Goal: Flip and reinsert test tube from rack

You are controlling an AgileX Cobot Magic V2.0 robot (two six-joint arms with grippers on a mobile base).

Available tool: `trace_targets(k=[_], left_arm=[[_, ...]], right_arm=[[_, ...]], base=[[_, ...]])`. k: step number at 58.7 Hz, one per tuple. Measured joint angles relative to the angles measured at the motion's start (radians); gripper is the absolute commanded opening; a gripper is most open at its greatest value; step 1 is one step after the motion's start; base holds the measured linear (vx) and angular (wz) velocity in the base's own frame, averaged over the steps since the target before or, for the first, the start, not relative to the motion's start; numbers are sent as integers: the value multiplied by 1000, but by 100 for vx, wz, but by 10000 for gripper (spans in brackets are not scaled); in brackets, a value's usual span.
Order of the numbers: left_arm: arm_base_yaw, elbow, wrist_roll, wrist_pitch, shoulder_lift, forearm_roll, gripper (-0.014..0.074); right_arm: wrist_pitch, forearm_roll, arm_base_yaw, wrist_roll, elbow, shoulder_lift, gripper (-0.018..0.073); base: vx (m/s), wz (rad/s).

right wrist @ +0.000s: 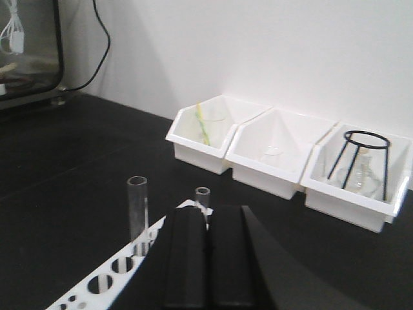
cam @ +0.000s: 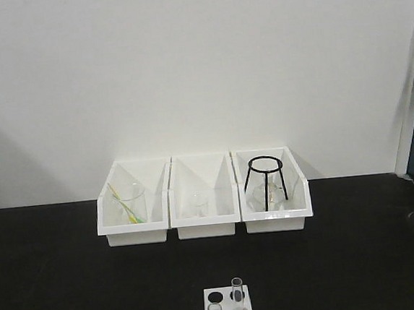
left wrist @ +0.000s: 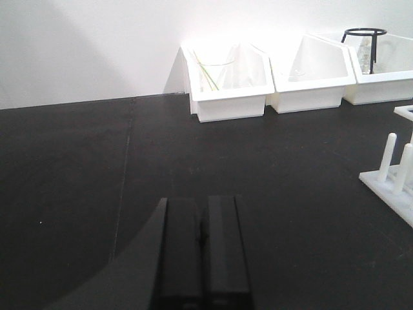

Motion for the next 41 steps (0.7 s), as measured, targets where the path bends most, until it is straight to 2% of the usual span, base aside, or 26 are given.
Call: trace_targets(k=[9,16,21,29,41], left_arm=[[0,0,0,0,0,0,-6],[0,0,0,0,0,0,-6],[0,0,0,0,0,0,-6],[0,0,0,-1,0,0,-6],[0,0,0,7,0,0,-6]], right_arm=[[-3,145,-191,-41,144,-158,-13],[5,170,-350,-64,265,-314,-13],[34,170,-420,-80,307,-420,-13],[84,171,-447,-103,312,-534,-13],[99,171,-447,-113,312,-543,-13]], base=[[0,0],[0,0],[0,0],[0,0],[0,0]])
